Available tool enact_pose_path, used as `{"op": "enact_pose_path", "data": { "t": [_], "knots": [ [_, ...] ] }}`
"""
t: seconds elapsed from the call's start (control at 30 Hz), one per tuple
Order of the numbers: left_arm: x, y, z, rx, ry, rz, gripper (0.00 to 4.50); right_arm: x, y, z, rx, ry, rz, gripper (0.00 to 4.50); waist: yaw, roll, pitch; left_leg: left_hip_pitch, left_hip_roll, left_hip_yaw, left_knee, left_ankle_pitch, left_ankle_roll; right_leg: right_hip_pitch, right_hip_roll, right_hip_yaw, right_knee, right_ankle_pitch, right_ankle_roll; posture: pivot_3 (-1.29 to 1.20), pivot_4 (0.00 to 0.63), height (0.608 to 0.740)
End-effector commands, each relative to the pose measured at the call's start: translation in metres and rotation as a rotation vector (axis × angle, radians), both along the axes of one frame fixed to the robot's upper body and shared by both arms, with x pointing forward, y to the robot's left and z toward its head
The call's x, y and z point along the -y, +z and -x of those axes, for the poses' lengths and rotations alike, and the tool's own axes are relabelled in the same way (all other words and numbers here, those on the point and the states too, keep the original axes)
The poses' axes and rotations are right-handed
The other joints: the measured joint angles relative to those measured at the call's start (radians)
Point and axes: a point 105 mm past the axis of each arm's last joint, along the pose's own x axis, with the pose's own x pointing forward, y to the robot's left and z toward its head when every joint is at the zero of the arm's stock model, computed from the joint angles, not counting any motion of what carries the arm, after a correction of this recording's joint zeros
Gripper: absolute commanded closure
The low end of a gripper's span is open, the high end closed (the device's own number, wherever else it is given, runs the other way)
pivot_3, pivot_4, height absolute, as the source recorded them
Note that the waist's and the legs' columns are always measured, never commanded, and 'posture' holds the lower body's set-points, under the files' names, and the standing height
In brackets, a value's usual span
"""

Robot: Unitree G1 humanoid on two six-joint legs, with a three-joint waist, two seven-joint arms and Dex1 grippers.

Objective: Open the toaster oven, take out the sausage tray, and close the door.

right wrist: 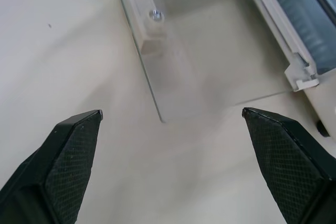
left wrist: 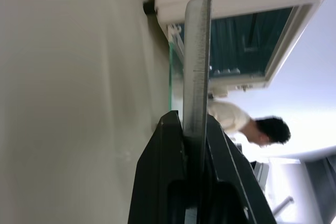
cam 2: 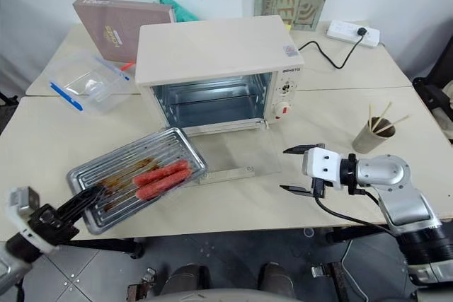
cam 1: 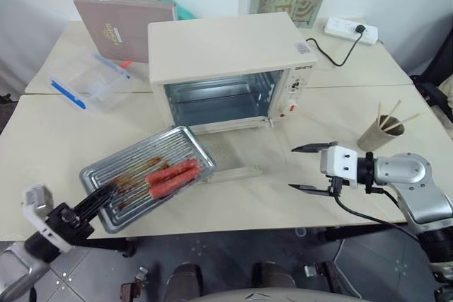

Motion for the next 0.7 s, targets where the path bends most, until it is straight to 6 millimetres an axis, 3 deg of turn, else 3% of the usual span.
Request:
{"op": "enact_pose_path", "data": {
  "t": [0.03, 0.13, 0.33, 0.5, 0.53, 0.7],
  "knots": [
    [-0.009, 0.014, 0.013, 0.064, 0.082, -0.029, 4.5, 0.001, -0.002, -0.004, 0.009, 0.007, 0.012, 0.02, 0.0, 0.0, 0.0, 0.0, 0.0, 0.0, 0.0, 0.0, 0.0, 0.0, 0.0, 0.0, 0.0, 0.0, 0.0, 0.0, 0.15, 0.74],
    [-0.013, 0.013, 0.024, 0.061, 0.137, -0.037, 4.5, 0.002, -0.006, -0.006, 0.006, 0.013, 0.017, 0.55, -0.003, 0.0, 0.0, 0.0, 0.0, 0.0, 0.0, 0.0, 0.0, 0.0, 0.0, 0.0, 0.0, 0.0, 0.0, 0.0, 0.15, 0.74],
    [-0.019, 0.009, 0.039, 0.06, 0.258, -0.027, 4.5, 0.009, -0.018, -0.007, -0.027, 0.024, 0.05, 2.61, -0.003, 0.0, 0.0, 0.0, 0.0, 0.001, 0.001, -0.001, 0.0, 0.0, 0.0, 0.0, -0.001, 0.0, 0.0, 0.0, 0.15, 0.74],
    [-0.026, 0.011, 0.036, 0.085, 0.382, -0.002, 4.5, 0.001, -0.025, -0.011, -0.039, 0.035, 0.018, 4.25, -0.003, 0.0, 0.0, 0.001, 0.001, 0.001, 0.001, -0.002, 0.0, 0.001, 0.001, 0.0, -0.001, -0.001, -0.001, 0.0, 0.15, 0.74],
    [-0.028, 0.01, 0.035, 0.086, 0.408, 0.005, 4.5, -0.001, -0.025, -0.012, -0.04, 0.035, 0.004, 4.44, -0.003, 0.0, 0.0, 0.001, 0.001, 0.001, 0.002, -0.002, 0.0, 0.001, 0.001, 0.0, -0.001, -0.001, -0.001, 0.0, 0.15, 0.74],
    [-0.034, 0.01, 0.026, 0.09, 0.489, 0.044, 4.5, -0.014, -0.024, -0.02, -0.029, 0.014, -0.094, 4.44, -0.002, 0.0, 0.0, 0.001, 0.001, 0.001, 0.002, -0.002, 0.0, 0.001, 0.001, 0.0, -0.001, -0.001, -0.001, 0.0, 0.15, 0.74]
  ]
}}
